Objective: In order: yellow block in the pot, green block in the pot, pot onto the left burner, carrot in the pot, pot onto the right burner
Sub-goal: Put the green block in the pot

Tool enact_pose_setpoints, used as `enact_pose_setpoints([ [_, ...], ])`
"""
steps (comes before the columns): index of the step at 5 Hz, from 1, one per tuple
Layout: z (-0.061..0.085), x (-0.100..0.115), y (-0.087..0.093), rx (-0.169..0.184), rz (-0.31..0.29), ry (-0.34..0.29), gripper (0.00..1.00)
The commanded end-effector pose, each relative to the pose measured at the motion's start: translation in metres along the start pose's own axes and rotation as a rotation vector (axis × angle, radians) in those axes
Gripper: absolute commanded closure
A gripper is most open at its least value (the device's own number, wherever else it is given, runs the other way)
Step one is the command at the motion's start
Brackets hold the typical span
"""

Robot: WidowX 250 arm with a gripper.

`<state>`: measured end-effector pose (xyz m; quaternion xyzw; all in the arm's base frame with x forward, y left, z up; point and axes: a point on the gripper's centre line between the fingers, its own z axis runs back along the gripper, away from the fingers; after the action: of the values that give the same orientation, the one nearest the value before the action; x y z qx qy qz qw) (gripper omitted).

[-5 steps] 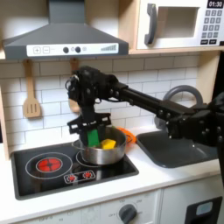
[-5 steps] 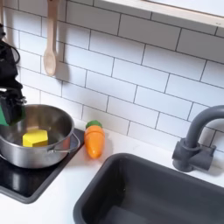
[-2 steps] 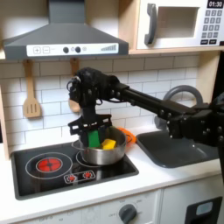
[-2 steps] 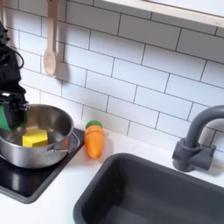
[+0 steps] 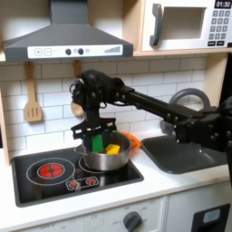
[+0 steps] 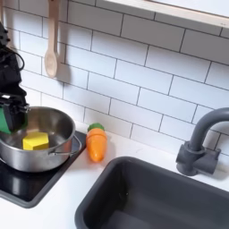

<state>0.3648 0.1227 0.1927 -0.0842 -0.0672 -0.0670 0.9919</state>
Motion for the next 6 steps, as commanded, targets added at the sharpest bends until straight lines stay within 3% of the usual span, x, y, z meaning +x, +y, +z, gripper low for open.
enact_pose_setpoints([
  [1,0.0019,0.0014,-0.0041,-0.014,-0.005,-0.007,1.0],
  [2,-0.0066,-0.0004,-0.0023,-0.011,0.002,0.015,1.0],
  [3,-0.0066,0.0023,-0.0018,-0.007,0.008,0.012,1.0],
  [4,0.003,0.0015,-0.0027,0.001,0.007,-0.01,1.0],
  [6,-0.0067,0.0028,-0.0063,0.009,0.001,0.016,1.0],
])
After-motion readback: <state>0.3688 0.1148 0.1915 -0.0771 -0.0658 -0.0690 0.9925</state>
